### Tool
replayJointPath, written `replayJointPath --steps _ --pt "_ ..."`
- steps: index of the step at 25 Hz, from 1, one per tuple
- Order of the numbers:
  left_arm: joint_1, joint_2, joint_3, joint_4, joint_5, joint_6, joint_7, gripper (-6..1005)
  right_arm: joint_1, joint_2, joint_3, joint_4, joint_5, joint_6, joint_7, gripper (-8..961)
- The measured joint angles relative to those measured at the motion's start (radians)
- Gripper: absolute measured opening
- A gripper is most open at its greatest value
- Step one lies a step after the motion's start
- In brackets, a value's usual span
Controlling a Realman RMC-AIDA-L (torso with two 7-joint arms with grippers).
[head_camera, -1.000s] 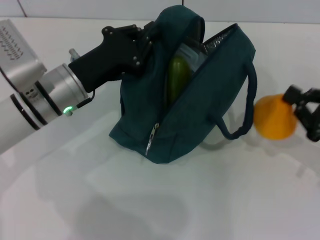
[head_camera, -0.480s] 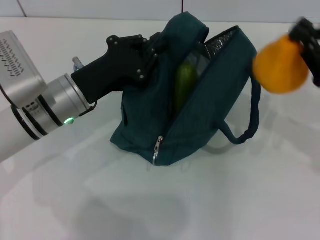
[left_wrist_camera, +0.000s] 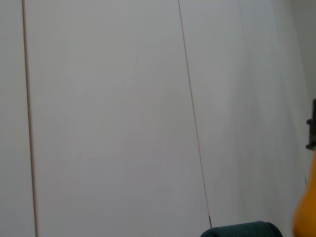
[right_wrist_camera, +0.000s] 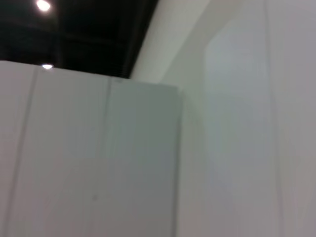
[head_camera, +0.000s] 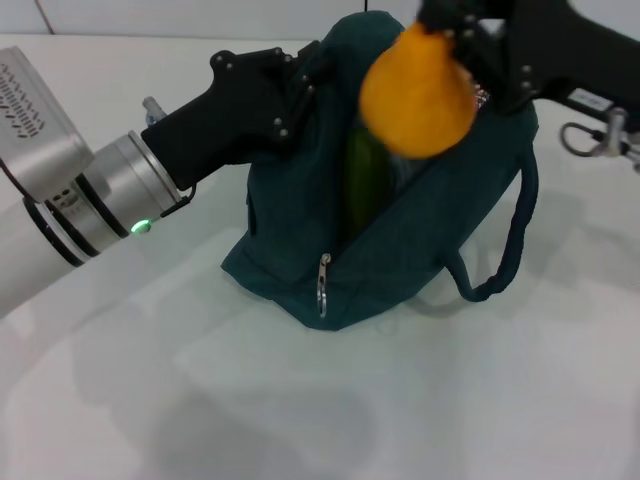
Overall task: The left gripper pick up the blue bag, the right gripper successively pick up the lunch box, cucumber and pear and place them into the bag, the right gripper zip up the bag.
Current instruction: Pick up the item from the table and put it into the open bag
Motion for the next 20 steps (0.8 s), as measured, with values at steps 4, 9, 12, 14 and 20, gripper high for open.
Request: replayJointPath --steps 4,9,12,14,20 --pt "-0.001 0.0 0.0 0.0 -0.001 -0.002 0.001 77 0.025 0.001 -0.078 -0.008 0.0 0.026 0.039 37" --pt "0.0 0.0 0.0 -0.001 -0.001 -0.003 0.001 77 0.022 0.001 -0.126 -0.014 -0.001 0.075 0.036 37" --pt "0.001 0.0 0.0 -0.001 -0.001 -0.004 0.001 77 0.016 0.001 -0.156 -0.015 -0.002 0.115 0.025 38" --pt "0.001 0.0 0.0 -0.001 -0.001 -0.004 0.001 77 0.015 0.001 -0.177 -0.015 -0.002 0.142 0.019 38" --pt "0.0 0.0 0.0 -0.001 -0.001 -0.004 0.001 77 0.016 0.001 -0.265 -0.015 -0.001 0.213 0.018 38"
